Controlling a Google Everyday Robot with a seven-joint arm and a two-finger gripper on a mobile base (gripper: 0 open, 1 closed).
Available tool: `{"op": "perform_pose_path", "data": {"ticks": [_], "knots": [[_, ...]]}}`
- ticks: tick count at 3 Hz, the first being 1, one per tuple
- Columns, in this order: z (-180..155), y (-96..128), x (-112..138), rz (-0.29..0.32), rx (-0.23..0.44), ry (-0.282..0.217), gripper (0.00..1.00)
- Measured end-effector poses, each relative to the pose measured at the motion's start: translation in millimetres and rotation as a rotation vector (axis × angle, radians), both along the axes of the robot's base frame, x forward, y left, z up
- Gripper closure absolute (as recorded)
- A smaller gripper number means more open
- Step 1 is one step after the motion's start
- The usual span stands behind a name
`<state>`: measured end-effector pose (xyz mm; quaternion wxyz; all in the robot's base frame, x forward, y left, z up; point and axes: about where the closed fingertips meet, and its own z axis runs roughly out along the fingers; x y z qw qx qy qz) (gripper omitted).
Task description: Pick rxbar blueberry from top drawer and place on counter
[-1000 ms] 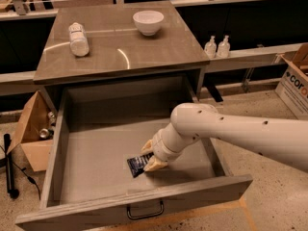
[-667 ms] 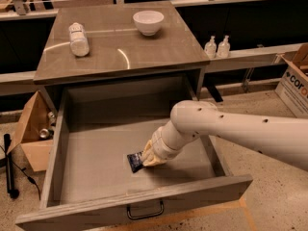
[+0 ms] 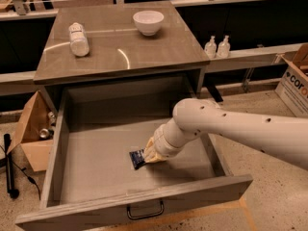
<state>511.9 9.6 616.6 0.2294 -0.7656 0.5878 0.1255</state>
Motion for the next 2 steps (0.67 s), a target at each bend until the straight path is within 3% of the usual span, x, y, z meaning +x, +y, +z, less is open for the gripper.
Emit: {"op": "perform_pose_path", "data": {"ticks": [2], "knots": [[38.5,-11.3,21.7,-0.064,0.031,-0.051,1.0]]}}
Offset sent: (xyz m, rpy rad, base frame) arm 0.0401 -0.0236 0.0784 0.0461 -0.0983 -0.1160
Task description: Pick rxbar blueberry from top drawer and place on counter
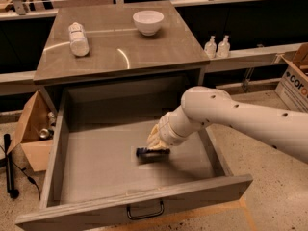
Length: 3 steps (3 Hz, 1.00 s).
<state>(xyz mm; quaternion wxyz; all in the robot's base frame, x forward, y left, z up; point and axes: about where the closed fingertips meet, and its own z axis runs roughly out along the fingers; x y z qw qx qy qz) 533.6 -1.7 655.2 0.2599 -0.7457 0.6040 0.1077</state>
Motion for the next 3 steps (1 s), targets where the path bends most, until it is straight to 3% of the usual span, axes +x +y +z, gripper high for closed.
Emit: {"op": "perform_pose_path", "data": {"ticks": [2,3], "knots": [[67.9,-26.6,25.8,-0.08,0.053,-0.02,1.0],[66.6,-29.1,31.1,-0.108,0.065,0.029,0.77]]}}
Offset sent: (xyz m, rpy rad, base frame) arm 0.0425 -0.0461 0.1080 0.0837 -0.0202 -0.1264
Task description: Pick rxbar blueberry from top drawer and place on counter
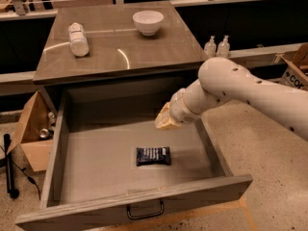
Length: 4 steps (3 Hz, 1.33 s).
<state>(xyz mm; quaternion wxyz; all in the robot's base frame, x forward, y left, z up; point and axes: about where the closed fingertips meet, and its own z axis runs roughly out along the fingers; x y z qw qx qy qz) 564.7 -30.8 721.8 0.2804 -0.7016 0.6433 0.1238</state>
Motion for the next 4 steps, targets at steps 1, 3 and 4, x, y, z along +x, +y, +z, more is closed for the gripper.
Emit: {"op": "perform_pose_path", "data": {"ticks": [1,3,4], "knots": [[-22.5,8.4,-1.8,-0.009,0.015,0.042,0.54],[-69.4,27.2,-13.7,-0.016,0.007,0.082,0.07],[-84.9,34.0,-22.2,-0.008,0.0,0.098,0.0]]}}
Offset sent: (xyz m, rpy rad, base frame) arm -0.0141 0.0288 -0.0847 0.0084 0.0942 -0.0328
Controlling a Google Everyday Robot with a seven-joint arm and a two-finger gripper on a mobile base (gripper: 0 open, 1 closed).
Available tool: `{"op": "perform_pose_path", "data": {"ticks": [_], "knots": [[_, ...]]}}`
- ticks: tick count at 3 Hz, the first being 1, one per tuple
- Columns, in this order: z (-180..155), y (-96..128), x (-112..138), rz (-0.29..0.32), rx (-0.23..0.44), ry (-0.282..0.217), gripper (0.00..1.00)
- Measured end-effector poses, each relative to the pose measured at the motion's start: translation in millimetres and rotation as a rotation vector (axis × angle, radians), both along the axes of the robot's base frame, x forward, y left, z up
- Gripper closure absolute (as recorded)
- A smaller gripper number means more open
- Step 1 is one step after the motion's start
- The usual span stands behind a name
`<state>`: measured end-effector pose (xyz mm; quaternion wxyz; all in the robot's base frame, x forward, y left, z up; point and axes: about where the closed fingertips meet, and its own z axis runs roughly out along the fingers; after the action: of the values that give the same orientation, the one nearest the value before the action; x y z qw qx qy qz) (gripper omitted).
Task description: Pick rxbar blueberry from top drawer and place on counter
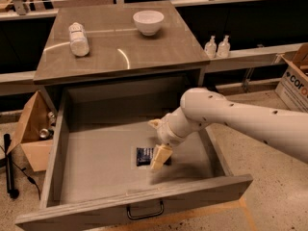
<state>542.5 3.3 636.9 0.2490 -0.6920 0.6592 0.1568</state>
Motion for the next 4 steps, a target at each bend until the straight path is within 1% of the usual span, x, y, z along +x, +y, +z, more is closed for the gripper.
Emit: {"op": "perform_pose_path", "data": {"ticks": [1,2,4], "knots": [[-10.9,3.0,-5.6,0.001,-0.007,0.007,0.0],[-21.8,2.8,-10.1,0.006,-0.001,0.031,0.0],[-38.9,-4.6,-16.2,0.008,0.017,0.074,0.0]]}}
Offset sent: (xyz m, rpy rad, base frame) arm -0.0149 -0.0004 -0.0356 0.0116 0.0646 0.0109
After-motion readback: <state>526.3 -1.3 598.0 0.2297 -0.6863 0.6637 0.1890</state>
